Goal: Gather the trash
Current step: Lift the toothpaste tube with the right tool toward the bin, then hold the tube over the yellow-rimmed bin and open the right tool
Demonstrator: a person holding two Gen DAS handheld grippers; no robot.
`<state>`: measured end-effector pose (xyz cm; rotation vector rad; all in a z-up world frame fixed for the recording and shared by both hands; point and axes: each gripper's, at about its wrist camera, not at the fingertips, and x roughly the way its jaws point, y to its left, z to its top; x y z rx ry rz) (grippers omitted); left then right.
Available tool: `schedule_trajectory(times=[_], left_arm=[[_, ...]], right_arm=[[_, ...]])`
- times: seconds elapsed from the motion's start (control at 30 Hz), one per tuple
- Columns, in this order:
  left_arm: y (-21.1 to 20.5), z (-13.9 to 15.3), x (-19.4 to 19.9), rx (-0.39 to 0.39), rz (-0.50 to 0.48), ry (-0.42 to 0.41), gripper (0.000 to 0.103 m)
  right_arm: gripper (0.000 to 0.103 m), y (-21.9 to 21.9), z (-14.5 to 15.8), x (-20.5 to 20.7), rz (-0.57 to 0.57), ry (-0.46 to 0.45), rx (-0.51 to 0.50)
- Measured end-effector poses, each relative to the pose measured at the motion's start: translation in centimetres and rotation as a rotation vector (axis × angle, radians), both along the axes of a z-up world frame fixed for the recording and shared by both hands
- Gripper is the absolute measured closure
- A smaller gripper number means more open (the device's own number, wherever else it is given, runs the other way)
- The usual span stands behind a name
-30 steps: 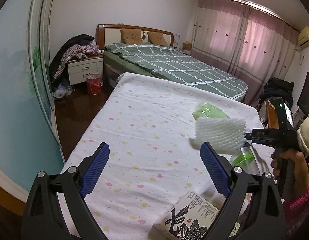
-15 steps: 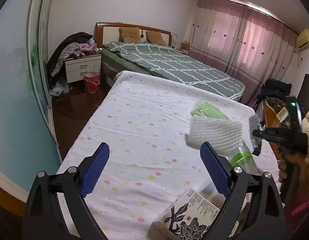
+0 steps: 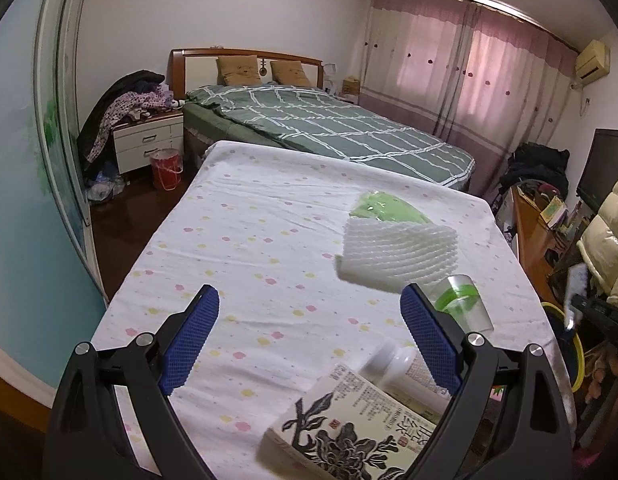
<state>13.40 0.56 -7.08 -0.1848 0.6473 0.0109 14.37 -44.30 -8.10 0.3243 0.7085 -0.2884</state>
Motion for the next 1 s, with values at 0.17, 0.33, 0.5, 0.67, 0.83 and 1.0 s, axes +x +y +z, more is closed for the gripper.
schedule_trajectory(times=[0.17, 0.33, 0.5, 0.67, 0.83, 1.0], left_arm=[[-1.5, 0.2, -0.1, 0.019, -0.022, 0.001, 0.012], [-2.8, 0.3, -0.4, 0.038, -0.044, 0.003, 0.012], [-3.5, 0.4, -0.5, 0.048, -0.058, 0.002, 0.012], [-3.9, 0.2, -0.6, 0.06, -0.072, 0.008, 0.012], [-4.3, 0.0, -0.8, 0.064, -0.1, 0.018, 0.012], [-4.7, -0.5, -1.1, 0.07, -0.186, 0.036, 0.012]], right_arm=[[0.099, -4.7, -1.3, -1.7, -0.166, 0.026, -0.016], [0.094, -7.1, -2.8, -2.1, -0.244, 0.055, -0.001], [0.081, -7.5, -3.4, -2.4, -0.263, 0.055, -0.004], [0.079, -7.1, -3.6, -2.4, -0.262, 0.048, -0.008], [0.079, -6.0, -4.0, -2.0, -0.236, 0.054, -0.006], [0.079, -5.1, -4.1, -1.6, -0.206, 0.055, 0.001]])
